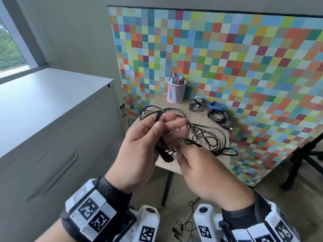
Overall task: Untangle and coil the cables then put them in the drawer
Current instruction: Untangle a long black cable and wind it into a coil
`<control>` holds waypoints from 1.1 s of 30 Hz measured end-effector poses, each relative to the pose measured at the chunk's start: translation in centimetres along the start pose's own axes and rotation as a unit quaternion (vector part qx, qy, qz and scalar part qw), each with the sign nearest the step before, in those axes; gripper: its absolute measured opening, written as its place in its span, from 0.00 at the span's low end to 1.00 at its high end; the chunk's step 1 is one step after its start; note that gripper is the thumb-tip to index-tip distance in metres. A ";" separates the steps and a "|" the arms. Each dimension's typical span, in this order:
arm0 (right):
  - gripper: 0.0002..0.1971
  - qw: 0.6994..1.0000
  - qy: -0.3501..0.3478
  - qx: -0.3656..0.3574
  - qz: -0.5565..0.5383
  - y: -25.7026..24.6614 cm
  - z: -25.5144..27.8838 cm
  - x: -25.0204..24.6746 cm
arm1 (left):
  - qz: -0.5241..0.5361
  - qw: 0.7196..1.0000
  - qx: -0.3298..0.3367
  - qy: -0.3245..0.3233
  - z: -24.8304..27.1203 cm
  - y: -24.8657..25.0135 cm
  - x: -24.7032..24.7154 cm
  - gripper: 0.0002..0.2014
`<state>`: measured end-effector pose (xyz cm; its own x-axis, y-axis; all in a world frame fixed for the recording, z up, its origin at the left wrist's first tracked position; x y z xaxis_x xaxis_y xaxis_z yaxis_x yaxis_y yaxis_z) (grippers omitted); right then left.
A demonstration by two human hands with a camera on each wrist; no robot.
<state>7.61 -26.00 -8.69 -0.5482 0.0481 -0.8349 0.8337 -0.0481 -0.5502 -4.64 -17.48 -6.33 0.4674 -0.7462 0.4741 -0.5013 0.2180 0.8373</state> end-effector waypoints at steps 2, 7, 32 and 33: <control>0.13 1.000 0.001 0.019 0.017 0.4 0.0 -0.1 | -0.001 0.999 -0.012 -0.038 0.2 0.1 0.1 0.14; 0.10 0.999 -0.029 0.008 -0.017 0.1 0.0 0.1 | -0.042 0.996 -0.009 -0.075 0.2 -0.6 -0.4 0.15; 0.08 0.976 0.102 -0.044 -0.189 3.4 -1.2 -1.3 | -0.016 0.998 -0.003 -0.065 0.0 0.4 -0.2 0.09; 0.08 0.979 0.087 -0.056 -0.176 2.7 -1.2 -0.4 | -0.019 0.999 0.002 -0.051 -0.1 0.4 -0.2 0.09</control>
<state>10.20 -24.97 -9.85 -0.7909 0.2114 -0.5743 0.6032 0.1107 -0.7899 -4.85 -17.18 -6.06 0.4099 -0.8141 0.4113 -0.4867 0.1862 0.8535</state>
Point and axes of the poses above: each hand's wrist, its own z-axis away from the middle knuckle, its own x-axis out of the palm, y = z × x, the point moved 3 cm from there along -z, towards the middle knuckle, and after that the axes turned 9 degrees about -y, right-handed, at the moved point
